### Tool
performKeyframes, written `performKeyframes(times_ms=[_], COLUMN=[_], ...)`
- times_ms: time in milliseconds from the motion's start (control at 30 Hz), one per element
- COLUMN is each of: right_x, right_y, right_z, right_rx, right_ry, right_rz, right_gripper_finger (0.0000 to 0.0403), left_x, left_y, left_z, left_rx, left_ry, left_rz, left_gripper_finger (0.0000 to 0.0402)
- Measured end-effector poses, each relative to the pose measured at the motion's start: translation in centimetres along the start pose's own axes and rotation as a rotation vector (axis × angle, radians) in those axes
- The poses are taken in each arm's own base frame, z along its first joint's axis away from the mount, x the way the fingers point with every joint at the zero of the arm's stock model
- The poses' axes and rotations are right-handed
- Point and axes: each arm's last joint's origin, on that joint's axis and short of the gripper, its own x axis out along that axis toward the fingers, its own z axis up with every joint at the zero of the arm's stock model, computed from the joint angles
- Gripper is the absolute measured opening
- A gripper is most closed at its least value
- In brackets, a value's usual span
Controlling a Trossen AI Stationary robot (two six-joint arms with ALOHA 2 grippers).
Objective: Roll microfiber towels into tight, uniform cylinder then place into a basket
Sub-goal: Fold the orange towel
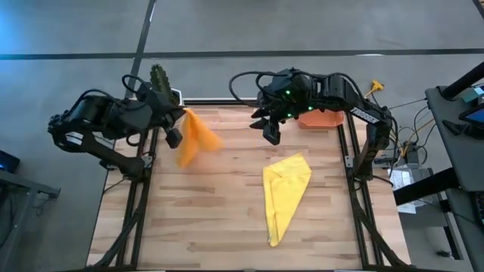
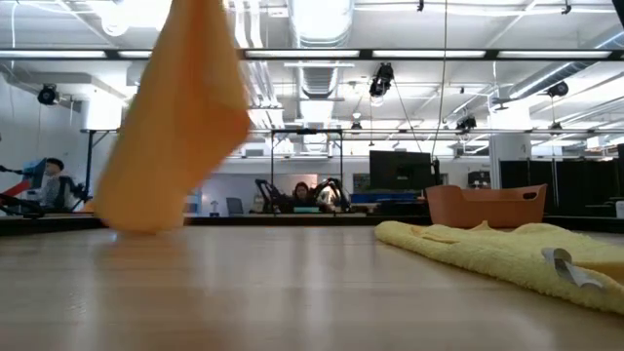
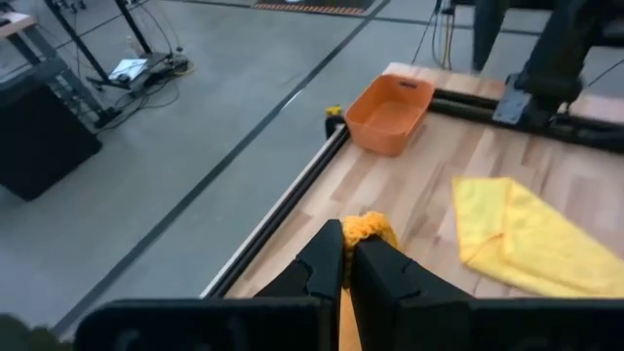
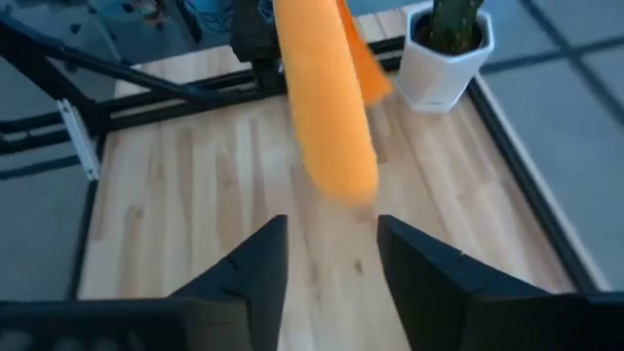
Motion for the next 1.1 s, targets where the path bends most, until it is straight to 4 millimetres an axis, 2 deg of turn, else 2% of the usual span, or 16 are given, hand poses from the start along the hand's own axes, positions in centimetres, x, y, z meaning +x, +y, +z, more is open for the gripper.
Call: performKeyframes(times_ms=[133,367,567,667,800,933,1100], right_x=[0.8,4.3,5.9,6.2,7.5,9.4,9.8], right_y=[0.7,2.4,4.1,5.1,6.5,6.6,6.1], right_z=[0.1,0.6,1.0,1.1,-0.1,-1.9,-2.2], right_rx=[-0.042,0.026,0.071,0.055,0.036,0.04,0.046], right_ry=[-0.02,-0.18,-0.299,-0.337,-0.277,-0.205,-0.223], right_rz=[0.009,-0.039,0.026,0.106,0.2,0.087,-0.09], right_gripper_finger=[0.0191,0.0222,0.023,0.023,0.023,0.0231,0.0231], left_x=[-0.3,0.3,1.7,2.4,2.9,2.6,1.5], left_y=[-0.2,0.1,0.5,0.5,0.8,1.0,1.7], left_z=[1.8,4.0,4.0,4.3,4.5,4.6,4.6], left_rx=[-0.043,-0.096,-0.108,-0.127,-0.133,-0.14,-0.154], left_ry=[-0.034,-0.007,0.131,0.148,0.141,0.129,0.106], left_rz=[-0.005,0.055,0.124,0.094,0.086,0.083,0.076], left_gripper_finger=[0.0,0.0,0.0,0.0,0.0,0.0,0.0])
